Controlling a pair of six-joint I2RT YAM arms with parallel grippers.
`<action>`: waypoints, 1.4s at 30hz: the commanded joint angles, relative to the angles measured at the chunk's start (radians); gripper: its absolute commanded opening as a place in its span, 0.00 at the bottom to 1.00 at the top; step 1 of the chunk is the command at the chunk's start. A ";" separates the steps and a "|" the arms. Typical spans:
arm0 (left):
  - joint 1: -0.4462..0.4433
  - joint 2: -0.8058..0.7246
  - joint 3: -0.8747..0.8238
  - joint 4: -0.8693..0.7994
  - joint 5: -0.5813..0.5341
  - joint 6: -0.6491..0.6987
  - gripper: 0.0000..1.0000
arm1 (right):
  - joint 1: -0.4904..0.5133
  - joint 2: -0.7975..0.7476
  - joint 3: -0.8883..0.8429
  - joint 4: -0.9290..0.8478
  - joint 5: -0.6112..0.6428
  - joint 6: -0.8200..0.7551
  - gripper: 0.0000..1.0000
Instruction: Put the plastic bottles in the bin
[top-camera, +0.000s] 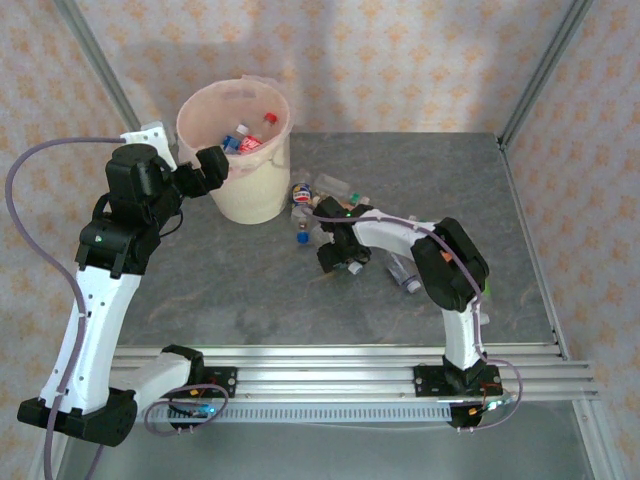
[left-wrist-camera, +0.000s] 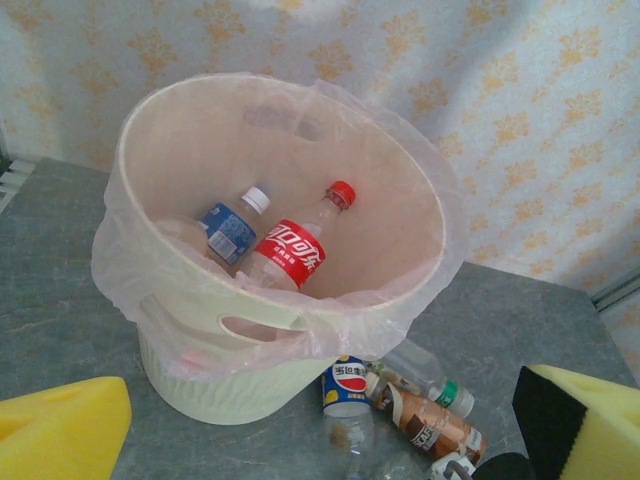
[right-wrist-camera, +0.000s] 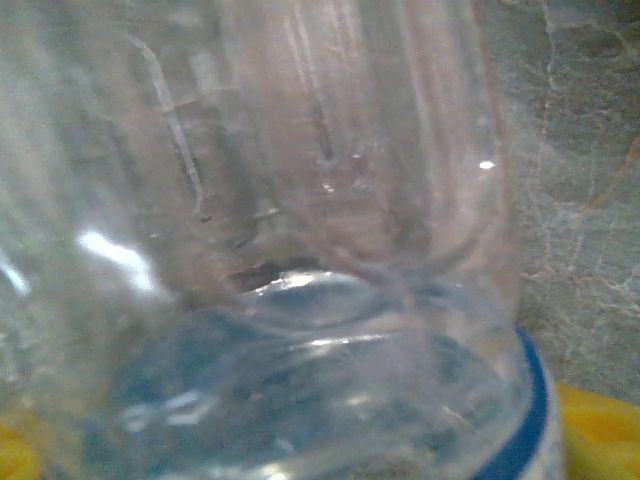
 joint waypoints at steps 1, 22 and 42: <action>-0.001 0.000 0.012 0.019 -0.012 -0.022 1.00 | 0.014 -0.056 -0.027 -0.005 0.008 -0.001 0.70; -0.009 0.041 -0.073 0.206 0.362 -0.085 1.00 | 0.025 -0.574 -0.182 0.263 -0.205 0.049 0.47; -0.201 0.209 -0.086 0.338 0.587 -0.143 1.00 | 0.025 -0.659 -0.179 0.539 -0.383 0.144 0.46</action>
